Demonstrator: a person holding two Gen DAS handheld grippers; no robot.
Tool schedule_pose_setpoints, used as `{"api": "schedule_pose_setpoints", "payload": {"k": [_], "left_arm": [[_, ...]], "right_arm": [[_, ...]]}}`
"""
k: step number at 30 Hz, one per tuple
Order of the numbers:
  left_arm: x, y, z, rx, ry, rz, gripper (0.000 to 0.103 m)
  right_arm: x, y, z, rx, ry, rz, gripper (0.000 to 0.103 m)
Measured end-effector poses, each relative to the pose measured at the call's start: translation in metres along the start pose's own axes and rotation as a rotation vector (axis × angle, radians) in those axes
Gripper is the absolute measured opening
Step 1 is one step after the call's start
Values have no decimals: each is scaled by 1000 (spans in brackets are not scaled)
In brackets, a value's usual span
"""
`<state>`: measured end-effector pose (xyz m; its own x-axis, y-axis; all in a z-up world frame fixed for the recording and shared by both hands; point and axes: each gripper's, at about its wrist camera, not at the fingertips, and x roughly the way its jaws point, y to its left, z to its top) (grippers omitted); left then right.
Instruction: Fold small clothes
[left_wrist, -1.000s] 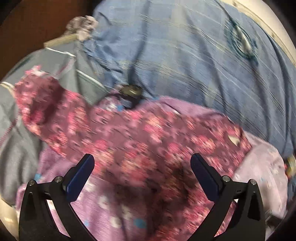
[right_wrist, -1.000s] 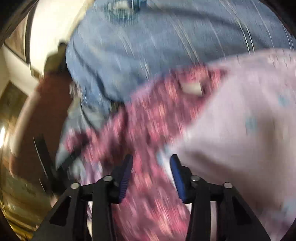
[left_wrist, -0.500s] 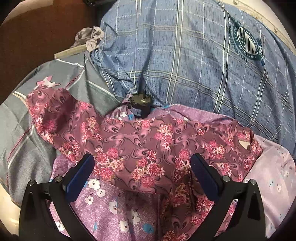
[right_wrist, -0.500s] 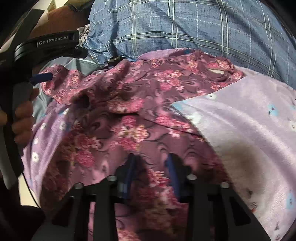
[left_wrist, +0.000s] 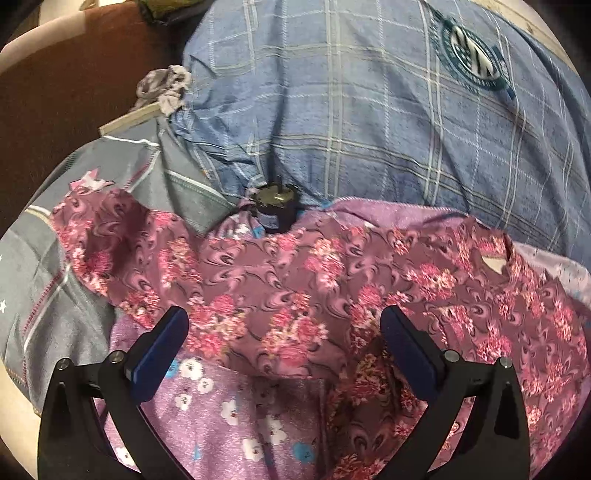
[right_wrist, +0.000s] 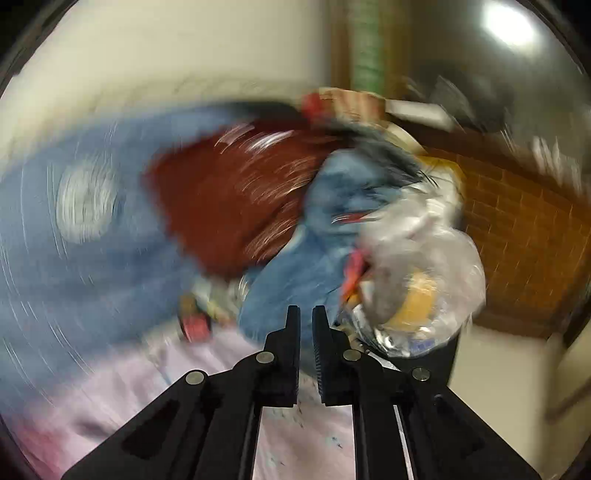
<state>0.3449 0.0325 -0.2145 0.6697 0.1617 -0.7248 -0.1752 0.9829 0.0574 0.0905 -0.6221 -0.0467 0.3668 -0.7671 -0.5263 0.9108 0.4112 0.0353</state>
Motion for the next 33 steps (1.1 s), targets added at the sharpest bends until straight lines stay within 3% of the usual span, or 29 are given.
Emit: {"api": "schedule_pose_setpoints", "payload": {"k": [2, 6, 8, 11, 14, 18, 20, 24, 29, 31, 33], "left_arm": [[2, -4, 0, 1, 13, -1, 103], [0, 4, -2, -41, 30, -11, 103], [-2, 20, -1, -67, 22, 14, 103], [-1, 61, 5, -150, 9, 87, 103], [9, 116, 6, -273, 25, 159, 103], [23, 166, 0, -409, 54, 183, 103], [31, 177, -3, -451, 74, 134, 103], [54, 171, -5, -490, 145, -24, 103], [73, 172, -7, -575, 195, -67, 95], [68, 183, -11, -649, 170, -87, 86], [55, 193, -14, -706, 116, -79, 85]], "right_arm": [[-19, 14, -27, -198, -9, 28, 10], [-38, 84, -139, -429, 161, 418, 10], [-42, 137, -190, -496, 246, 563, 9], [-31, 206, -240, -472, 369, 667, 10], [-54, 261, -276, -459, 418, 831, 11], [-94, 315, -315, -507, 429, 1015, 30], [-101, 335, -332, -536, 465, 1065, 29], [-91, 364, -357, -552, 522, 1076, 30], [-76, 364, -365, -506, 566, 1088, 27], [-77, 359, -363, -518, 544, 1089, 27], [-76, 355, -363, -527, 543, 1091, 27]]}}
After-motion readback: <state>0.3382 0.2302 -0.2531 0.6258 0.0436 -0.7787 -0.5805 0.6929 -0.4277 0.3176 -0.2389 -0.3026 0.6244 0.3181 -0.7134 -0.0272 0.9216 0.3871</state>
